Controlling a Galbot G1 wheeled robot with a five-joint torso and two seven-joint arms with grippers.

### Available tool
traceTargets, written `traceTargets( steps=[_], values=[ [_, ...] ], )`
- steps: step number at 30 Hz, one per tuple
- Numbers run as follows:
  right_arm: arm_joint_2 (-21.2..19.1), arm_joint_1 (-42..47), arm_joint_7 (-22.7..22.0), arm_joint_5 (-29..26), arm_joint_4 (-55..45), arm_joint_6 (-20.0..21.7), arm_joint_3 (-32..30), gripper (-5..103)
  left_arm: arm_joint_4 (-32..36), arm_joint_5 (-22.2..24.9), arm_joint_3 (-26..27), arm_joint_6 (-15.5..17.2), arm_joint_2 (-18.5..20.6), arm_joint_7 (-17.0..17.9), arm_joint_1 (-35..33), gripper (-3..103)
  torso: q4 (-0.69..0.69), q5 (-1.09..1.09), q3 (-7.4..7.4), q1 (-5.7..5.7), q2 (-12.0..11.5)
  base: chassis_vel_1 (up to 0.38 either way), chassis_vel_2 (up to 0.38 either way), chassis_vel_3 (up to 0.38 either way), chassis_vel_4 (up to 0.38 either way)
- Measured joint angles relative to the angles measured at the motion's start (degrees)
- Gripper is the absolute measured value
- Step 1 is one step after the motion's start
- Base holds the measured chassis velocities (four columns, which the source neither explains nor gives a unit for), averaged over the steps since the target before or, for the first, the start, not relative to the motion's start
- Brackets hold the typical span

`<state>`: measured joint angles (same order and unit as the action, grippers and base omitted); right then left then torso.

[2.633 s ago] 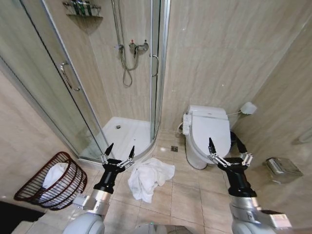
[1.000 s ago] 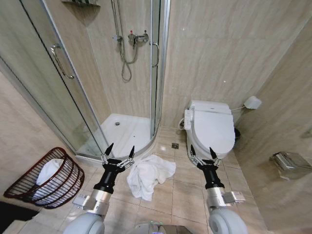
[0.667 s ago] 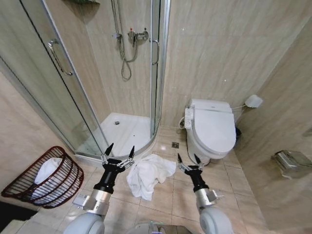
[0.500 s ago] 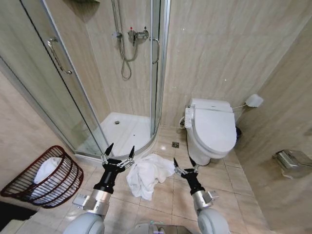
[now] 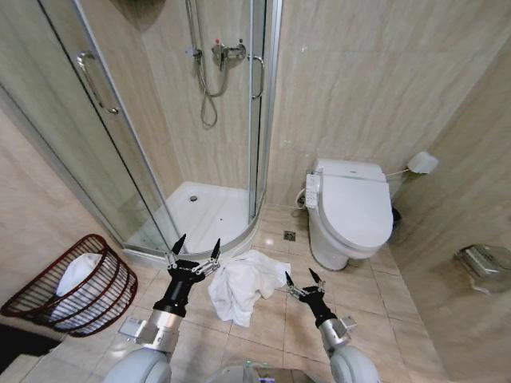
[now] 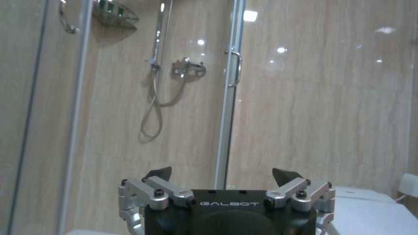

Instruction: Discard the used towel into the hamper.

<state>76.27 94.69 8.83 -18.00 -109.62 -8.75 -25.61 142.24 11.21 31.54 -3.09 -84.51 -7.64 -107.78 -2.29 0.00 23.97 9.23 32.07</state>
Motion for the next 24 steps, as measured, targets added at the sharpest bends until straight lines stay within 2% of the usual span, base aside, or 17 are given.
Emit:
traceTargets(
  steps=[24],
  values=[
    [-0.6,-4.5,0.3,1.7,12.1,-2.2,-1.1,100,0.0,0.0,0.0,0.0,0.0,0.0,0.0,100,0.01,-0.01,-1.57,-0.84,-2.4,0.098,0.103,0.099,0.096]
  ],
)
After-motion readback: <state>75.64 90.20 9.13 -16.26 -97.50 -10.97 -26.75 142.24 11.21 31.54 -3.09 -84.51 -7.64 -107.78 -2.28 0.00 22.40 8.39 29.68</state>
